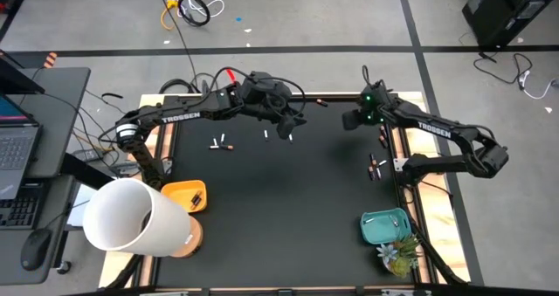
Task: Sort batteries
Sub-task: Put the silver battery into the green bin
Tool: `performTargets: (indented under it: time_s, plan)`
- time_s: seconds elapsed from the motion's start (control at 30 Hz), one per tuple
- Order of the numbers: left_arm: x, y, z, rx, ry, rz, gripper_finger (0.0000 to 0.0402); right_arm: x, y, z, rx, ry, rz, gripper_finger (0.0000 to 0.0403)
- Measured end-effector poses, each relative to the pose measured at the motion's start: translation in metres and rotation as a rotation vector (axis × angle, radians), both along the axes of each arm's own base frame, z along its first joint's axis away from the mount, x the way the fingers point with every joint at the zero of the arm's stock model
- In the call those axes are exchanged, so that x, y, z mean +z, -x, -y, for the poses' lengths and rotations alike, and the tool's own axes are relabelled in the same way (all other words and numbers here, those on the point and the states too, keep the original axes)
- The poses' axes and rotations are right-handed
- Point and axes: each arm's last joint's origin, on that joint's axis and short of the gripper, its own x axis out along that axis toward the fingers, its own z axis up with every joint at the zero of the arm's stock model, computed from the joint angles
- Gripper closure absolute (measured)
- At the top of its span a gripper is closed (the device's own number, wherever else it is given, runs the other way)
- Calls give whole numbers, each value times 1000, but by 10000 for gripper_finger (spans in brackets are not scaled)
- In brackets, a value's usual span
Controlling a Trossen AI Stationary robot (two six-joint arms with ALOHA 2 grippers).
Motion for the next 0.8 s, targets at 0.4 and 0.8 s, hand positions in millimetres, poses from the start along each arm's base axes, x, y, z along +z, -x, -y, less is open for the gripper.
performTargets:
  time_s: [0.4, 0.8]
  plan:
    - [-8, 6, -6, 77, -2, -94, 246, 4, -5, -9, 62, -105, 70, 277]
    - [-78, 8, -30, 185, 194, -521, 246, 25, -50, -23, 164, 54, 349, 277]
